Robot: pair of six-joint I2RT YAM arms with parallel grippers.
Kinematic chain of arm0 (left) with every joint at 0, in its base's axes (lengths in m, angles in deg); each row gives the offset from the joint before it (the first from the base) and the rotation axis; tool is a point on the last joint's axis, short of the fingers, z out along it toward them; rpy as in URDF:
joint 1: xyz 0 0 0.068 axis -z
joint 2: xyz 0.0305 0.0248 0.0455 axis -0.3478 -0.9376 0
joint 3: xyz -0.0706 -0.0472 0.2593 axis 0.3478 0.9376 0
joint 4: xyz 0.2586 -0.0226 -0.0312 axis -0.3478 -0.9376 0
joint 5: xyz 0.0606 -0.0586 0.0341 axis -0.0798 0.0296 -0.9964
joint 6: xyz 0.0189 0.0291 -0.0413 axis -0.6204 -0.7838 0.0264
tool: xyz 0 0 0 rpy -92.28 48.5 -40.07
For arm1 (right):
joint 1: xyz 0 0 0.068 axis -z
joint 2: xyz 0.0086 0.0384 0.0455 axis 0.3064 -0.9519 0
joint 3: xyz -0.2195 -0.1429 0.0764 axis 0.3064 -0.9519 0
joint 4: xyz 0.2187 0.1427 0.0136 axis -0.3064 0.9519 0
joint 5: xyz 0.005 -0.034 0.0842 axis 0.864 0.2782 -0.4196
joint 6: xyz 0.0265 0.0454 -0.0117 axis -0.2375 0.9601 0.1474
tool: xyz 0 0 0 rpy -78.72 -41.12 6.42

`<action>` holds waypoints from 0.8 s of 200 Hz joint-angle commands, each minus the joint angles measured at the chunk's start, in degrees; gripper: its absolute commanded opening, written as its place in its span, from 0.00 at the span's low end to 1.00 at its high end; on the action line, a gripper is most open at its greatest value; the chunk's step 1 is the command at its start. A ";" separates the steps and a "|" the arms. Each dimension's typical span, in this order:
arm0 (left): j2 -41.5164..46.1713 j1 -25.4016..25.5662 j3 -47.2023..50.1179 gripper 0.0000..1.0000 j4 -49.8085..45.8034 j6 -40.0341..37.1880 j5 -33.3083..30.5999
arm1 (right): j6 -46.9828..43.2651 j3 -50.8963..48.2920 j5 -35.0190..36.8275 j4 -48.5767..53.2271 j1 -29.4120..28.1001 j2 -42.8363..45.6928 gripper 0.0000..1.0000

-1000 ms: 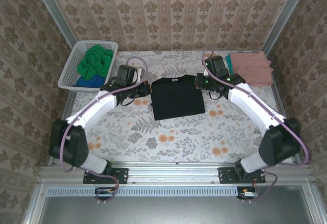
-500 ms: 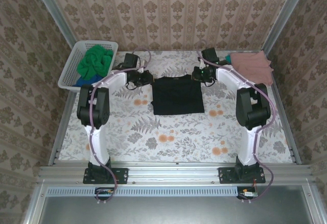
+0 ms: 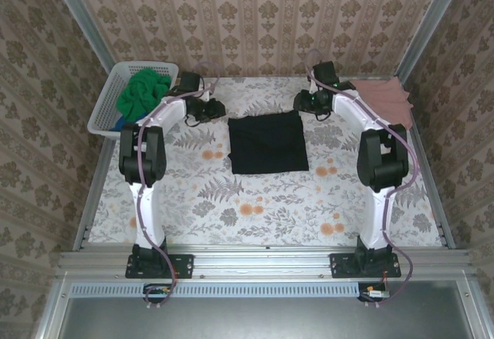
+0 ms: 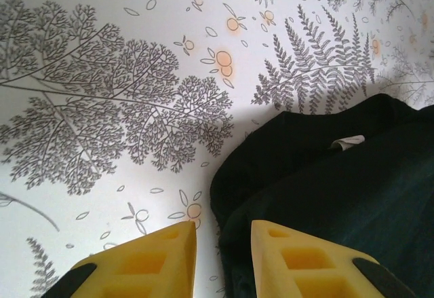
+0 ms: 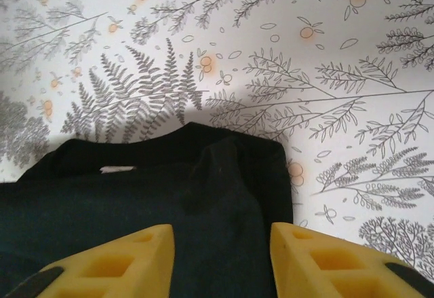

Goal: Fold and stack the t-shirts

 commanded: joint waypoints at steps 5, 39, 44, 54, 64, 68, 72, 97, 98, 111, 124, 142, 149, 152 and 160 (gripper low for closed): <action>7.59 3.13 3.81 0.29 -0.19 -2.42 -3.41 | -0.05 -6.54 -2.74 -5.91 -3.09 5.49 0.46; 7.17 8.40 4.88 0.28 2.91 -2.30 -1.47 | 1.19 -1.00 -5.96 -4.21 -4.18 -3.12 0.37; 6.22 8.50 5.02 0.26 4.22 -1.23 0.46 | 1.67 -0.07 -5.92 -3.89 -4.02 -4.40 0.34; 4.52 8.23 6.20 0.24 7.35 1.05 2.97 | 2.40 1.53 -6.06 -3.23 -3.88 -6.31 0.31; 3.04 8.10 7.28 0.24 9.49 2.36 3.13 | 2.85 2.54 -5.83 -3.39 -3.70 -7.87 0.32; 2.32 8.05 7.36 0.24 9.98 2.65 3.10 | 3.03 3.05 -5.59 -3.23 -3.49 -8.70 0.32; 1.58 7.89 7.21 0.24 10.16 2.76 3.08 | 3.21 3.65 -5.39 -3.05 -3.35 -9.29 0.32; -3.18 6.45 3.36 0.23 7.89 2.53 3.08 | 3.24 8.08 -3.56 0.16 -1.73 -13.28 0.34; -3.28 6.41 3.24 0.22 7.79 2.54 2.98 | 3.20 8.17 -3.50 0.20 -1.64 -13.40 0.34; -4.28 5.70 2.04 0.23 6.74 2.34 1.88 | 3.07 9.19 -2.69 0.41 -0.61 -14.63 0.35; -4.66 5.08 1.01 0.24 6.47 2.28 1.57 | 3.03 9.90 -3.07 2.05 0.48 -15.64 0.35; -5.31 4.77 -0.81 0.25 5.44 1.82 1.29 | 3.04 10.10 -4.19 2.89 1.47 -15.38 0.36; -5.72 4.71 -1.88 0.25 4.53 1.63 1.00 | 2.75 9.50 -4.28 2.79 1.52 -14.30 0.38; -5.90 4.66 -2.23 0.26 4.11 1.47 0.88 | 2.58 9.10 -4.08 2.72 1.53 -13.69 0.39; -6.30 4.70 -3.20 0.27 3.19 0.99 0.31 | 2.20 7.72 -3.73 2.08 1.53 -11.73 0.41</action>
